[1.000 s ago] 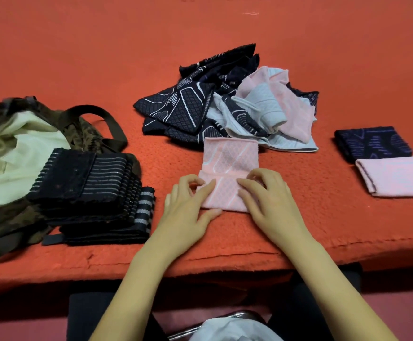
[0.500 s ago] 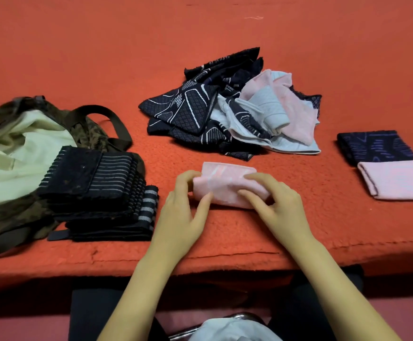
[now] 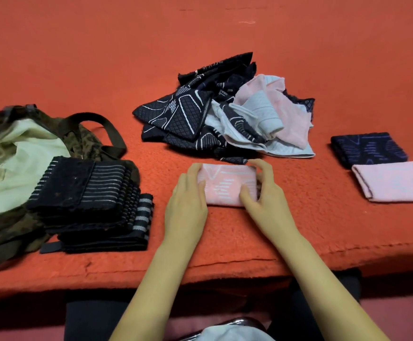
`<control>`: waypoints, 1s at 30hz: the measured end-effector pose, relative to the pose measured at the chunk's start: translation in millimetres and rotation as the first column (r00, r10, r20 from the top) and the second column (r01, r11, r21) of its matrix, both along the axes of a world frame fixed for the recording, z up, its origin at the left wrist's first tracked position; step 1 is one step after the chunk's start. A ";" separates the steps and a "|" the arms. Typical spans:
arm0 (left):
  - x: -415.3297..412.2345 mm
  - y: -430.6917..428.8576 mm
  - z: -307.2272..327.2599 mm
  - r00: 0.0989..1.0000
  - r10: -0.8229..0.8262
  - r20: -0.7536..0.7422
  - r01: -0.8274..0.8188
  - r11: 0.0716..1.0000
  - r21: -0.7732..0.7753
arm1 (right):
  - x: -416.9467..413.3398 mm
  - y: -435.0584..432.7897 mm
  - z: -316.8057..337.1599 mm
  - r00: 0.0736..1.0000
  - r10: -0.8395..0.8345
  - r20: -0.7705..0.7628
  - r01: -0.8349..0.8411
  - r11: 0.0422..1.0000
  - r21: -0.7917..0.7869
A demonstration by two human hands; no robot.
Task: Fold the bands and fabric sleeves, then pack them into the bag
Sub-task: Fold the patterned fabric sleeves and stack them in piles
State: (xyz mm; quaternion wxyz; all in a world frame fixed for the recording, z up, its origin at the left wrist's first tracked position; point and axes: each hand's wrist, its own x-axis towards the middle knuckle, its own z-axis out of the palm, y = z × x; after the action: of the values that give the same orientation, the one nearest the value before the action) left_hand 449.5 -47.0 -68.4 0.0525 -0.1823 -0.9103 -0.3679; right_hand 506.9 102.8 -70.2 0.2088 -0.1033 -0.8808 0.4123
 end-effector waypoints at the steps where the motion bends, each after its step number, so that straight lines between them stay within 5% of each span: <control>1: 0.8 -0.1 -1.8 1.000 0.000 -0.019 0.000 1.000 0.007 | -0.9 -0.2 -1.0 1.000 -0.004 0.001 0.004 0.999 0.032; 12: -2.1 3.7 -12.1 0.991 0.051 -0.127 -0.072 0.984 -0.166 | -10.3 -0.1 -10.9 0.992 -0.113 0.056 0.083 0.918 0.387; 25: -12.6 -7.7 -12.3 0.991 -0.133 0.015 0.134 0.988 -0.076 | -6.4 3.9 -5.5 0.989 -0.071 0.131 0.025 0.945 0.326; 30: -14.0 -10.8 -11.4 0.985 -0.166 0.050 0.165 0.986 0.022 | -3.3 10.3 -4.4 0.996 0.088 -0.015 -0.086 0.992 0.095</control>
State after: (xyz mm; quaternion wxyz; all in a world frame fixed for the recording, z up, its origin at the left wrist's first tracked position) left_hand 435.5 -57.8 -79.8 0.0000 -0.2473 -0.8898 -0.3835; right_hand 503.6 113.0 -74.6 0.2038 -0.0511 -0.9009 0.3799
